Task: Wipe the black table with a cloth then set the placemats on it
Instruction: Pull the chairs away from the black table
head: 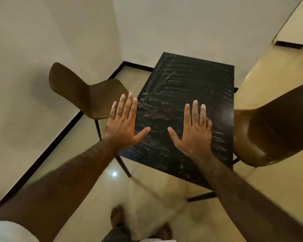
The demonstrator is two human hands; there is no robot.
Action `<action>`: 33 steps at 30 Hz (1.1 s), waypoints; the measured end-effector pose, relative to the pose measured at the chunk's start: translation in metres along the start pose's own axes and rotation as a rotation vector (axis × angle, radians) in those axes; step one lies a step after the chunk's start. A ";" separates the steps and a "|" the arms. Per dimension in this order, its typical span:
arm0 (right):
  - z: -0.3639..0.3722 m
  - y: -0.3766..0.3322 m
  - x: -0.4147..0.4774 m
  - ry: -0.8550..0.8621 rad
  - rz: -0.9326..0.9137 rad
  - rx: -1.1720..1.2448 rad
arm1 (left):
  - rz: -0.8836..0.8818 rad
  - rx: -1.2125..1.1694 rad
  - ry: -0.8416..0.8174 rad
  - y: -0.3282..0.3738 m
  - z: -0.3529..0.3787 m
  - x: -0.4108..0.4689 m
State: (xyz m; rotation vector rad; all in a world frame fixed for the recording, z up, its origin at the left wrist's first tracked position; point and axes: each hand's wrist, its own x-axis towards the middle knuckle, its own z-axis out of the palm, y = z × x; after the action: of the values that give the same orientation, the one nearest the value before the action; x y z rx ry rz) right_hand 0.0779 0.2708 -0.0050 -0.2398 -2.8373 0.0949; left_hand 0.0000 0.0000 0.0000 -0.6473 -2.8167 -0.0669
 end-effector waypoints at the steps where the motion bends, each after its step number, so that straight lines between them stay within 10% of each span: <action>1: 0.001 -0.008 0.000 -0.024 -0.010 -0.006 | -0.006 0.027 -0.025 -0.002 0.000 -0.005; 33: 0.054 -0.467 0.035 -0.102 -0.373 0.014 | -0.306 0.140 0.024 -0.417 -0.041 -0.167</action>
State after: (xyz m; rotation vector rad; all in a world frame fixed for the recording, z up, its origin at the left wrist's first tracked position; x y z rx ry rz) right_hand -0.0433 -0.1852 -0.0052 0.3067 -2.9247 0.0487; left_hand -0.0267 -0.4506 0.0021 -0.1815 -2.8407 0.0661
